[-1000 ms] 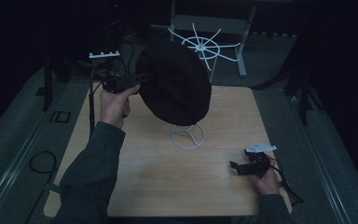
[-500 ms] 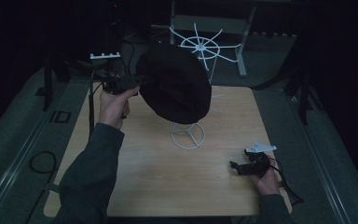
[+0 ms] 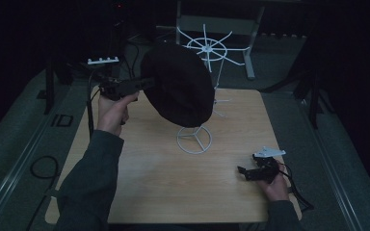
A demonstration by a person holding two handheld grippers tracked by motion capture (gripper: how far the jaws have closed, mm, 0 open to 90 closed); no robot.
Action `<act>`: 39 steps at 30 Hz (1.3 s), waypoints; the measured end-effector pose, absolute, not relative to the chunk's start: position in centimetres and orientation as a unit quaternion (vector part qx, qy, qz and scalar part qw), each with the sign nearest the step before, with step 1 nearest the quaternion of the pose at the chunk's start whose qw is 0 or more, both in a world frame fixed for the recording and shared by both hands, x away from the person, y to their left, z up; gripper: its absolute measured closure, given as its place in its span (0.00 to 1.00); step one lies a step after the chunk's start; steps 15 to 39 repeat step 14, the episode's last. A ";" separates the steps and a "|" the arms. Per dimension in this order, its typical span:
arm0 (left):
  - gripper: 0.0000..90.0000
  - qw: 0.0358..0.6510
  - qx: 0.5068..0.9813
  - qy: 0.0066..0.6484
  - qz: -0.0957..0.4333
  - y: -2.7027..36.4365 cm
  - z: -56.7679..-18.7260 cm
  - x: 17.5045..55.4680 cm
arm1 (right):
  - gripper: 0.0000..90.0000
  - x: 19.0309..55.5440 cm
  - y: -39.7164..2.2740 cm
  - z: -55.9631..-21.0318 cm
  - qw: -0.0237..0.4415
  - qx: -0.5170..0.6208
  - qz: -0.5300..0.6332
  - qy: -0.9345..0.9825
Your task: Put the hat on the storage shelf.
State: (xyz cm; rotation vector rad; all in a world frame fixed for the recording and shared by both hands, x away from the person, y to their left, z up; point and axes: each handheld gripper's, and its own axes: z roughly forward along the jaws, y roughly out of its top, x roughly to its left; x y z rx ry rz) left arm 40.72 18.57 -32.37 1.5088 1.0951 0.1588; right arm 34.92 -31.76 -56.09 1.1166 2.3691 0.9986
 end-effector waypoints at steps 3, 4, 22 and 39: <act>0.42 0.586 0.654 0.471 0.088 18.8 -32.1 40.2 | 0.13 34.9 -31.8 -56.1 0.168 0.393 0.351 0.833; 0.42 0.584 0.655 0.470 0.091 18.8 -32.1 40.1 | 0.13 34.9 -31.8 -56.1 0.168 0.393 0.351 0.833; 0.42 0.559 0.667 0.471 0.144 19.5 -31.1 38.2 | 0.13 34.9 -31.8 -56.1 0.170 0.392 0.351 0.833; 0.42 0.559 0.667 0.471 0.144 19.5 -31.1 38.2 | 0.13 34.9 -31.8 -56.1 0.170 0.392 0.351 0.833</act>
